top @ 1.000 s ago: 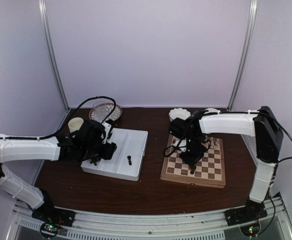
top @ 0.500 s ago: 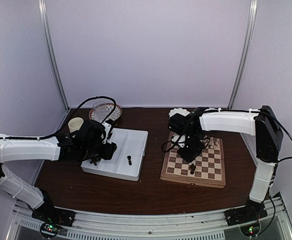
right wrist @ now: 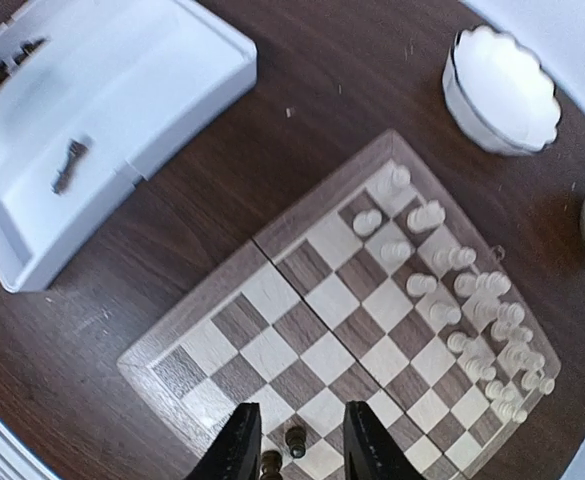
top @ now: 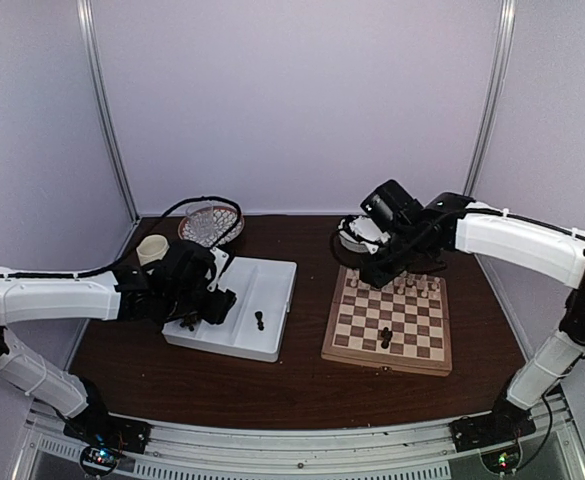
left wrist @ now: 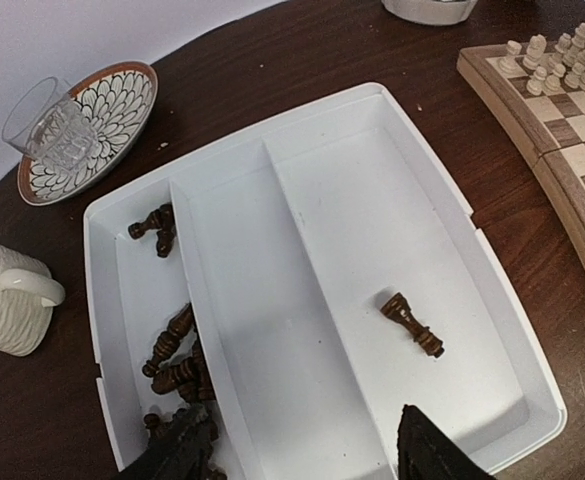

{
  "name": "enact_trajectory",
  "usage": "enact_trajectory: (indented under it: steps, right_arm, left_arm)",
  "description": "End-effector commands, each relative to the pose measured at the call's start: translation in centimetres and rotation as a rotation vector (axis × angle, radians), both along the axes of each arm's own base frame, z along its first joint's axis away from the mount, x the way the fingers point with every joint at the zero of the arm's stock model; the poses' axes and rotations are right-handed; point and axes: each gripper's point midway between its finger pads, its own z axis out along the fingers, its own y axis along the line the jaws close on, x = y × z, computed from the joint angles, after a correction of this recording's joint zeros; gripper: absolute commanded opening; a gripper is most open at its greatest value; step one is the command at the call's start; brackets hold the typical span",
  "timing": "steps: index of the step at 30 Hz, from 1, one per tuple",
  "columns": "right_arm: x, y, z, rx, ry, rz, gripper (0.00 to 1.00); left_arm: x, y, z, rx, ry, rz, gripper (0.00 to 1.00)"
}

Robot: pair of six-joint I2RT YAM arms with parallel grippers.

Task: Set up the chess pieces on the board
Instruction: Pick up the king from the storage box.

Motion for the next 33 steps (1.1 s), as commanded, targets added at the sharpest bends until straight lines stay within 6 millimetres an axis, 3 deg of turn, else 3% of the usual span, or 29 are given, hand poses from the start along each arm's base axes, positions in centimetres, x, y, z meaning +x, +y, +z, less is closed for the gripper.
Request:
enact_trajectory:
  steps: [1,8,15,18,21,33]
  right_arm:
    - [1.2,2.1,3.9,0.204,-0.182,0.009,0.32]
    - [2.1,2.8,2.4,0.342,-0.274,-0.043,0.34]
    - [2.5,2.0,1.6,0.318,-0.333,-0.063,0.34]
    - [2.4,2.1,1.9,0.331,-0.348,-0.06,0.34]
    - [2.2,2.1,2.0,0.334,-0.365,-0.057,0.34]
    - [2.1,2.1,2.0,0.332,-0.377,-0.052,0.34]
  left_arm:
    - [-0.1,-1.7,0.6,0.001,0.021,-0.053,0.63]
    - [0.2,-3.7,-2.5,0.031,0.151,-0.059,0.6]
    - [0.5,-4.8,-5.0,0.04,0.23,-0.037,0.63]
    - [0.5,-5.9,-6.2,0.042,0.302,-0.034,0.58]
    - [0.9,-7.0,-6.8,0.042,0.358,-0.016,0.47]
    - [1.0,-7.3,-8.8,0.058,0.413,0.029,0.48]
